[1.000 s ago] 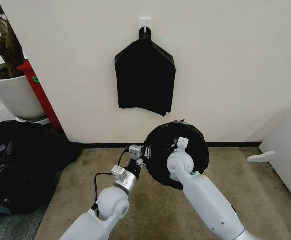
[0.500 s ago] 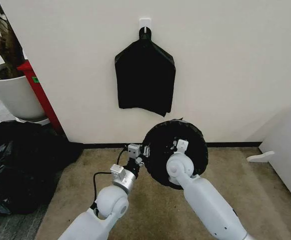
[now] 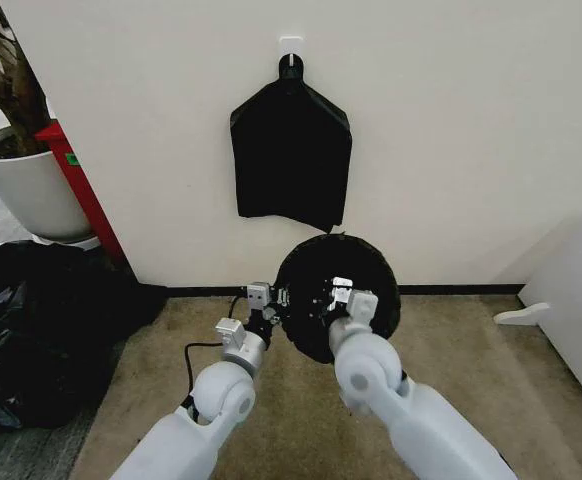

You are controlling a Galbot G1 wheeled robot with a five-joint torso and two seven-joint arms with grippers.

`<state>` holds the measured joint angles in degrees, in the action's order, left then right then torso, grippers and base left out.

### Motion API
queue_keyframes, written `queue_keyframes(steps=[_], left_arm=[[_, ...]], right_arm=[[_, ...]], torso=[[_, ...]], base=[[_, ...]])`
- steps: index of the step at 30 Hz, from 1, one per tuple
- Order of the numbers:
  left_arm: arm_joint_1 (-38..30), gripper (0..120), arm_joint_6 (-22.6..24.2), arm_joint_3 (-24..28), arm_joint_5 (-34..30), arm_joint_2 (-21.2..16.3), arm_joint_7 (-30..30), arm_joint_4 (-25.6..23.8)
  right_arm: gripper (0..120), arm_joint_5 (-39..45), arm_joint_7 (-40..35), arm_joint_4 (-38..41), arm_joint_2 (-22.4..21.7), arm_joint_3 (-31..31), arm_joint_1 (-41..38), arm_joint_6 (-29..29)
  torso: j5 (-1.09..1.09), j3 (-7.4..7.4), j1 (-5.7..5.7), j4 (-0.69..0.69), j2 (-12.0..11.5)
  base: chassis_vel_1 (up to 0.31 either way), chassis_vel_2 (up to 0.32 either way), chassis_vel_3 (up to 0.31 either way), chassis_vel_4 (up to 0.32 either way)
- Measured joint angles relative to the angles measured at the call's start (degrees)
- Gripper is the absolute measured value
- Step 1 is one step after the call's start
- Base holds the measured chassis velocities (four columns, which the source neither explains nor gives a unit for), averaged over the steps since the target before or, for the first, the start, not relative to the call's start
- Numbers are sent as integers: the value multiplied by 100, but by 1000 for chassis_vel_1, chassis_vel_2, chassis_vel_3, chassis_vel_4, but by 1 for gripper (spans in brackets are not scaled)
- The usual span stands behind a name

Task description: Place the garbage bag over the trash bin.

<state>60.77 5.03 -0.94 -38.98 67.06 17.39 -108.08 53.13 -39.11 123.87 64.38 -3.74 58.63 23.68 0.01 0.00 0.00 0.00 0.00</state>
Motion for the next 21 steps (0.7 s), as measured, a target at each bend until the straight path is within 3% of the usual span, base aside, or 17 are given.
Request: queue_keyframes(steps=[4, 7, 9, 10, 15, 17, 21], left_arm=[[61, 2, 319, -242, -768, -245, 335, -196], [326, 2, 448, -484, -1075, -406, 598, -395], [330, 2, 473, -494, -1117, -416, 622, -405], [288, 2, 668, -521, -1455, -450, 812, -465], [140, 2, 1161, -475, -2185, -466, 1309, -578], [140, 2, 1203, -472, -2250, -467, 1357, -594], [223, 2, 1749, -425, -2983, -471, 2131, -802]], right_arm=[[0, -482, 1035, 1012, -484, 701, 718, -323], [0, -847, 1437, 1179, -687, 1050, 770, -624], [0, -948, 1504, 1162, -707, 1122, 793, -684], [0, -1434, 1852, 919, -732, 1503, 969, -999], [0, -2735, 3359, -368, -419, 3022, 1819, -2071], [0, -2796, 3441, -444, -385, 3125, 1886, -2145], [0, -3091, 3770, -785, -36, 3653, 2425, -2543]], torso=[[-3, -1, 0, -9, 1], [0, -1, 0, 4, 0], [-2, -1, 0, 5, 0], [-2, -1, 0, 8, 0], [1, 0, 0, -5, 0], [-1, 0, 0, -5, 0], [-3, 0, 0, -1, 0]], base=[[0, 0, 0, 0], [0, 0, 0, 0], [0, 0, 0, 0], [0, 0, 0, 0], [0, 0, 0, 0], [0, 0, 0, 0], [0, 0, 0, 0]])
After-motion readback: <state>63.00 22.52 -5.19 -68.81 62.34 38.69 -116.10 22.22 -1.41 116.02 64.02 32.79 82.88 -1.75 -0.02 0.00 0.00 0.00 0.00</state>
